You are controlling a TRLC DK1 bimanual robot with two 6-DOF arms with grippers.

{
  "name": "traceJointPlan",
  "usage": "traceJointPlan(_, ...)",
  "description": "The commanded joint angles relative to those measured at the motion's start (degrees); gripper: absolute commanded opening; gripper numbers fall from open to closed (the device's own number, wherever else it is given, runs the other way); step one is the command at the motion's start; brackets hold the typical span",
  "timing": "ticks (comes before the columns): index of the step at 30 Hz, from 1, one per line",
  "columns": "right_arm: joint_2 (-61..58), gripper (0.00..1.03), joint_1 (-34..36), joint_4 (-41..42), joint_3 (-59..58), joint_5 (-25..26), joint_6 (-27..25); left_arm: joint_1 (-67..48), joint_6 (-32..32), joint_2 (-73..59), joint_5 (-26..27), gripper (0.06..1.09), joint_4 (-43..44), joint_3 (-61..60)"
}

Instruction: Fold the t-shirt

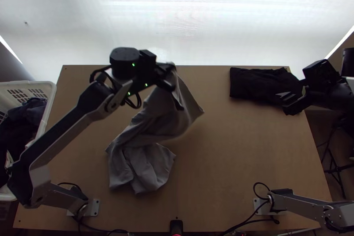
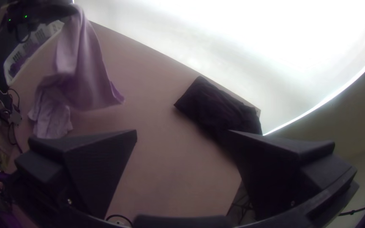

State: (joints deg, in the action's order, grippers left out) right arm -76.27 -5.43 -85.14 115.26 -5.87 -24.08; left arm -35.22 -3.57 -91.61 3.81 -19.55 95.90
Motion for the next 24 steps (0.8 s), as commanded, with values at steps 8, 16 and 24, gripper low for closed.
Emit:
traceJointPlan(8,0.95,0.99,1.74,0.15,-0.57,-0.11,-1.32,36.01,-0.29,-5.68,4.98,0.10,-0.75,0.43)
traceJointPlan(16,0.86,0.99,1.12,0.33,-1.18,-0.37,-1.50,55.35,5.68,-2.17,10.25,0.10,-1.10,-9.68)
traceJointPlan(24,0.86,0.99,-0.55,2.97,-1.62,-2.04,-1.41,64.58,11.75,2.49,11.74,0.60,-7.34,-16.88)
